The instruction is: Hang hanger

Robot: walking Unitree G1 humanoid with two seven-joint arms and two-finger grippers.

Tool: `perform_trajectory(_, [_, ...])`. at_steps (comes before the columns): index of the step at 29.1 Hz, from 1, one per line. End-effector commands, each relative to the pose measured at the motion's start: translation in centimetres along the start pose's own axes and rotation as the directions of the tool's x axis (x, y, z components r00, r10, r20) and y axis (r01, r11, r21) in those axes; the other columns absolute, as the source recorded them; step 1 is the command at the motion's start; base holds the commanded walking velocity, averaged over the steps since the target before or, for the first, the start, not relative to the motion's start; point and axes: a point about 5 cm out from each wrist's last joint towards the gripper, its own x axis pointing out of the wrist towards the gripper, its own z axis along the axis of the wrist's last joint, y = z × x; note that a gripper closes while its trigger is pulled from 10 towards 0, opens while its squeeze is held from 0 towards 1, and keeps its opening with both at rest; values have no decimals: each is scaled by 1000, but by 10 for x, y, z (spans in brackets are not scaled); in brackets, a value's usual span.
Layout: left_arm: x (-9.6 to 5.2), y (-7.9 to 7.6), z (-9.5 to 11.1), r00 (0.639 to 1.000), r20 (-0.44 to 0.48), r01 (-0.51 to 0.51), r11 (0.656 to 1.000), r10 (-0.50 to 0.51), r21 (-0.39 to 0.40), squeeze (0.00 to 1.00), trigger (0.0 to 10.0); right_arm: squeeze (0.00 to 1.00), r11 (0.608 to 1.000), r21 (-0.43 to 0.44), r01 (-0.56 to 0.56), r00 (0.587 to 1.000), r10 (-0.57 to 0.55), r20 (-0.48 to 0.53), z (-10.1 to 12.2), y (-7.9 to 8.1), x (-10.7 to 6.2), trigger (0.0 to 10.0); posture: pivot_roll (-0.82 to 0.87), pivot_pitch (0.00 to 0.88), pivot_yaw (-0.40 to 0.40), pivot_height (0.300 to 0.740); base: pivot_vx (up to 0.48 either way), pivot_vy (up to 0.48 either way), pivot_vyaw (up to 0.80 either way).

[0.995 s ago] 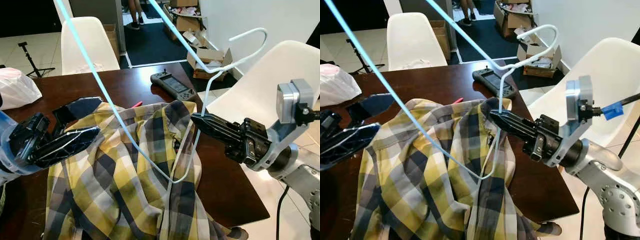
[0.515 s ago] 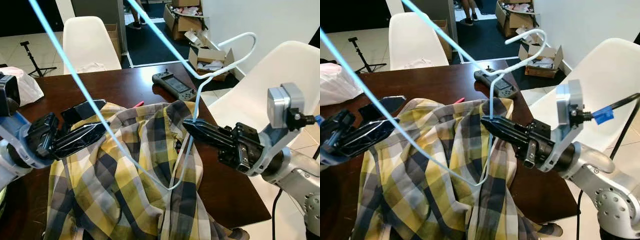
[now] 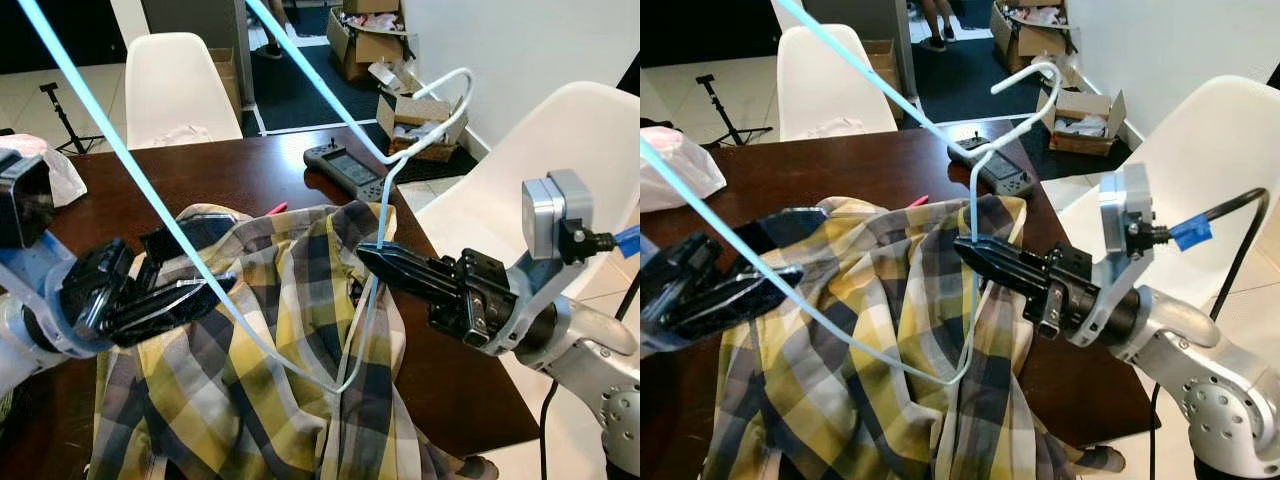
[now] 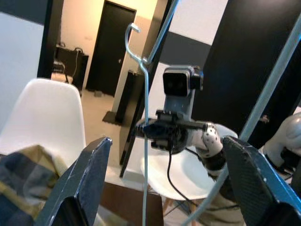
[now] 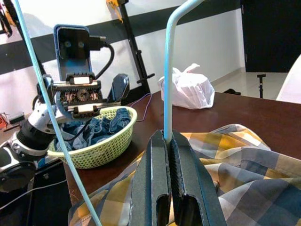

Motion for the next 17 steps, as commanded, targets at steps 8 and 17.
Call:
perform_trajectory(8, [-20, 3, 1, 993, -94, -72, 997, 73, 17, 0, 10000, 0, 998, -16, 63, 994, -61, 90, 14, -9, -7, 10000, 21, 152, 14, 740, 0, 0, 0])
perform_trajectory(17, [-21, 2, 7, 994, -81, -76, 996, 79, 36, 0, 10000, 0, 998, -20, 64, 997, -63, 53, 7, -9, -4, 10000, 28, 150, 13, 740, 0, 0, 0])
